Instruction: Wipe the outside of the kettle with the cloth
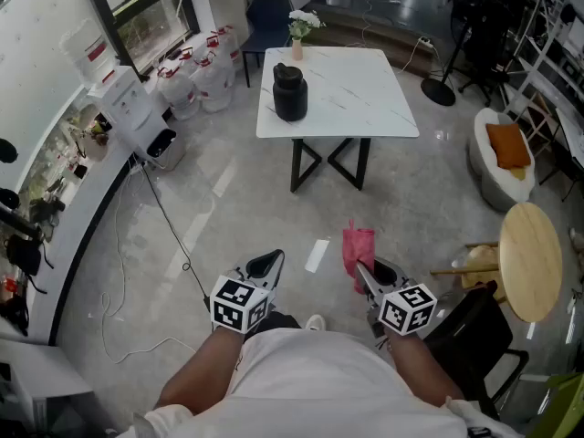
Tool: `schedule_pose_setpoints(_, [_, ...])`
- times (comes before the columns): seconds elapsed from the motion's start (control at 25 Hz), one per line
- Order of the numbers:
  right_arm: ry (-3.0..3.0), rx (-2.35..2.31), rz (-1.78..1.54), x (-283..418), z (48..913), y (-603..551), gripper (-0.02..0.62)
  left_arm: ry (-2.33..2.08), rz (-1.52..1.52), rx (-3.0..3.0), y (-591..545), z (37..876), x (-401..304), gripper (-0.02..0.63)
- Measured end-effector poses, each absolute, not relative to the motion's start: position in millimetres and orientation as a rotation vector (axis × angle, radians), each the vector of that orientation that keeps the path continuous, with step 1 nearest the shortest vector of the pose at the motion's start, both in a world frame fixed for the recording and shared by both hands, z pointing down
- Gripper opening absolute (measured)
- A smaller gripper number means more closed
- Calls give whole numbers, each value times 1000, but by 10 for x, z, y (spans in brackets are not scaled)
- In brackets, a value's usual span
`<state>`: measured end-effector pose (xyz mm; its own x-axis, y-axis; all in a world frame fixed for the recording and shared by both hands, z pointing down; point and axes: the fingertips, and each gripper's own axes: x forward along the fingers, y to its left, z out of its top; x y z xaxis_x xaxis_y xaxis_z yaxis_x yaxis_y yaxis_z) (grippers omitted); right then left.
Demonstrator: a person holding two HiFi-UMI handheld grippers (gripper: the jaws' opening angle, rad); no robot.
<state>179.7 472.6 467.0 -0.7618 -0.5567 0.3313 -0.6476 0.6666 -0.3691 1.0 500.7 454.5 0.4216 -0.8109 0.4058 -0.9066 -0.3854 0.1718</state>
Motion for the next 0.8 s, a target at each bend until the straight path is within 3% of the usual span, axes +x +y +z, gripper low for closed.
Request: schedule_pose_setpoints(0.8, [-2701,925,743,1876,4698,4686,101,-1451,383,2331,4836,4554,208,2])
